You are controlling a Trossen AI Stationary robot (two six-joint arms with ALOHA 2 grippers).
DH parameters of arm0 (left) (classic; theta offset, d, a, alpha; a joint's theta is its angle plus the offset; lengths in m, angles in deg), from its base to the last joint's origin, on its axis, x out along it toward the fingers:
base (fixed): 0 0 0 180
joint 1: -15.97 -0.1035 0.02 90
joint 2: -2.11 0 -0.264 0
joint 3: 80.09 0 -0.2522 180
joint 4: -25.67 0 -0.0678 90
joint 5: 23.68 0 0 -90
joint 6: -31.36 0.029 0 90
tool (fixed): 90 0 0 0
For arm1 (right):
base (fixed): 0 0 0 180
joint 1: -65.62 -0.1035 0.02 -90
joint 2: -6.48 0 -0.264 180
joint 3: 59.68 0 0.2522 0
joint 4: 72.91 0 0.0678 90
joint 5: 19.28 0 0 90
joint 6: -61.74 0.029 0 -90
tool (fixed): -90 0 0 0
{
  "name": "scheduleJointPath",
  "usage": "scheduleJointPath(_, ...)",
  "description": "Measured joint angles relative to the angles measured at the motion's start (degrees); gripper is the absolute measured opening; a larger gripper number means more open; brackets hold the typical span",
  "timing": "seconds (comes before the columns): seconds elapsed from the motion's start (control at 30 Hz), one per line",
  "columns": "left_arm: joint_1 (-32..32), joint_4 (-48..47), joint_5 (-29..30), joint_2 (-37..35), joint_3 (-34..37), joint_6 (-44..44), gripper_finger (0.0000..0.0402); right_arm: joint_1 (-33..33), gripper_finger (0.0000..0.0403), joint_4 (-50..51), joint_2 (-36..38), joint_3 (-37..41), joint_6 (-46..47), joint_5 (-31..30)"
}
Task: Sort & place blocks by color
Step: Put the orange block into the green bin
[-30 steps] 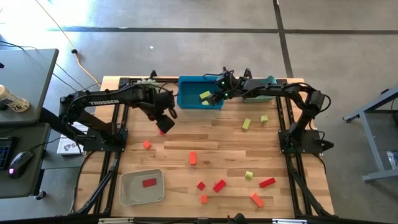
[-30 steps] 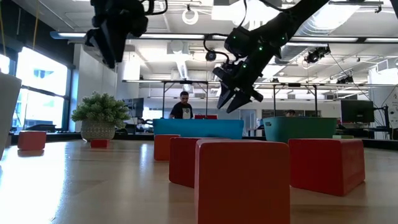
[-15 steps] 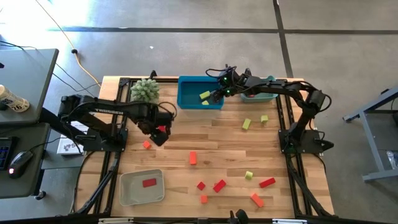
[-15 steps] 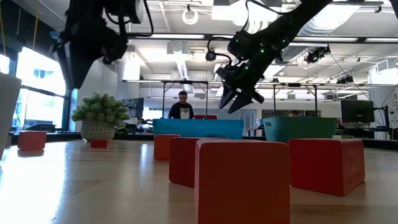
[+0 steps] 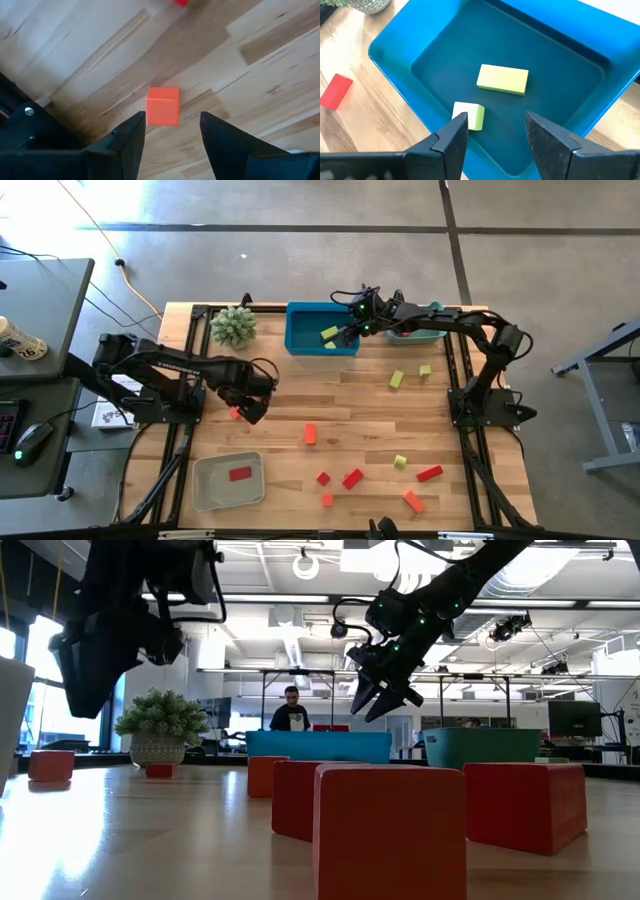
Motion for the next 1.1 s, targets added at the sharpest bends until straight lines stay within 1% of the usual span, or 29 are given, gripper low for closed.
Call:
scheduleJointPath(0.3, 0.14, 1.24, -0.82, 0.0, 3.79, -0.02, 0.0179, -0.02, 0.0186, 0.0, 0.0, 0.0, 0.14, 0.0)
scheduleJointPath(0.47, 0.12, 6.81, -3.27, 0.0, 6.33, 0.46, 0.0179, -0.02, 0.0186, 0.0, 0.0, 0.0, 2.17, 0.0)
scheduleJointPath(0.57, 0.12, 7.22, -3.1, 0.0, 7.4, 0.31, 0.0179, -0.02, 0.0186, 0.0, 0.0, 0.0, 2.19, 0.25)
scheduleJointPath(0.73, 0.12, 6.96, -2.2, 0.0, 7.72, -0.44, 0.0179, -0.02, 0.0186, 0.0, 0.0, 0.0, 2.19, 1.26)
scheduleJointPath(1.1, 0.12, 7.03, -1.22, 0.0, 7.72, 0.95, 0.0179, -0.02, 0.0186, 0.0, 0.0, 0.0, 2.57, 1.99)
